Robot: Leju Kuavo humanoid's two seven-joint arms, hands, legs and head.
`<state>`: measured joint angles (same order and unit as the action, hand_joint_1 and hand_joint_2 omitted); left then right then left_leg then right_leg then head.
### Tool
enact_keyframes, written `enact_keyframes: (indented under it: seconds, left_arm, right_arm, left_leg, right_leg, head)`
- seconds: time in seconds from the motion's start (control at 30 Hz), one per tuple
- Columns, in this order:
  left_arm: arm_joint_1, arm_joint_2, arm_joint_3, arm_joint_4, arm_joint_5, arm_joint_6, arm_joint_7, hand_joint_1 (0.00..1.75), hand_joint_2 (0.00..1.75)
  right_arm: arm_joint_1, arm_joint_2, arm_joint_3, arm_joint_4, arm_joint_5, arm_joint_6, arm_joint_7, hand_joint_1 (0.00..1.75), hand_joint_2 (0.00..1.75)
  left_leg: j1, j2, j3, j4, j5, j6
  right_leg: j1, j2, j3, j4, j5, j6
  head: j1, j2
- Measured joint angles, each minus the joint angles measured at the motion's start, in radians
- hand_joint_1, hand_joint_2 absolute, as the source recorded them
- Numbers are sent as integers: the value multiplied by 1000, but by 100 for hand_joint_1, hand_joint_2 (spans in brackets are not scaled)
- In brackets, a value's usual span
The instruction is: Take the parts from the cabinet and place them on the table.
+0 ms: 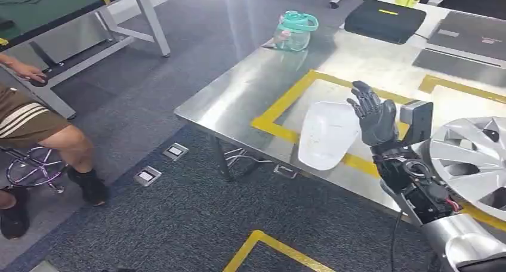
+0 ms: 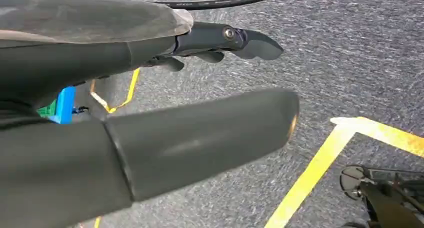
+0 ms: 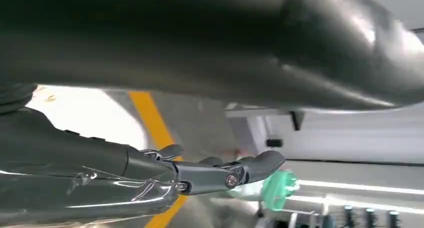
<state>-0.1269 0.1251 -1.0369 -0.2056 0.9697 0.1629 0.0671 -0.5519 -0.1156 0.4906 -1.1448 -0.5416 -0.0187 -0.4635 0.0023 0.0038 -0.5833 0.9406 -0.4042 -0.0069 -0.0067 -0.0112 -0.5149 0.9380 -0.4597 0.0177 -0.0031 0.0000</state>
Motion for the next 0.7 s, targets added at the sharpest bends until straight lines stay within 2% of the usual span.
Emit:
enact_keyframes:
  seconds: [0.17,0.33,0.4,0.53,0.7]
  left_arm:
    - [1,0,0,0,9,4,2,0,0]
    - [1,-1,0,0,15,5,2,0,0]
    - [1,-1,0,0,18,5,2,0,0]
    - [2,-2,0,0,21,7,3,0,0]
    - [-2,-5,-5,0,19,9,10,0,0]
  right_arm:
    - [16,0,-5,-86,-45,77,-9,0,0]
    - [28,0,4,-159,-54,100,-7,0,0]
    - [34,0,9,-182,-55,138,-12,0,0]
    - [41,15,61,-240,-14,250,-13,0,0]
    - [72,78,171,-285,-6,352,-17,0,0]
  left_leg:
    - [0,0,0,0,0,0]
    - [0,0,0,0,0,0]
    - [0,0,0,0,0,0]
    - [0,0,0,0,0,0]
    - [0,-1,1,0,-1,-1]
  right_leg:
    - [0,0,0,0,0,0]
    - [0,0,1,0,0,0]
    - [0,0,1,0,0,0]
    - [1,0,2,0,-1,0]
    - [1,-1,2,0,-2,-2]
  head:
    - [0,0]
    - [-1,0]
    - [0,0]
    - [0,0]
    - [0,0]
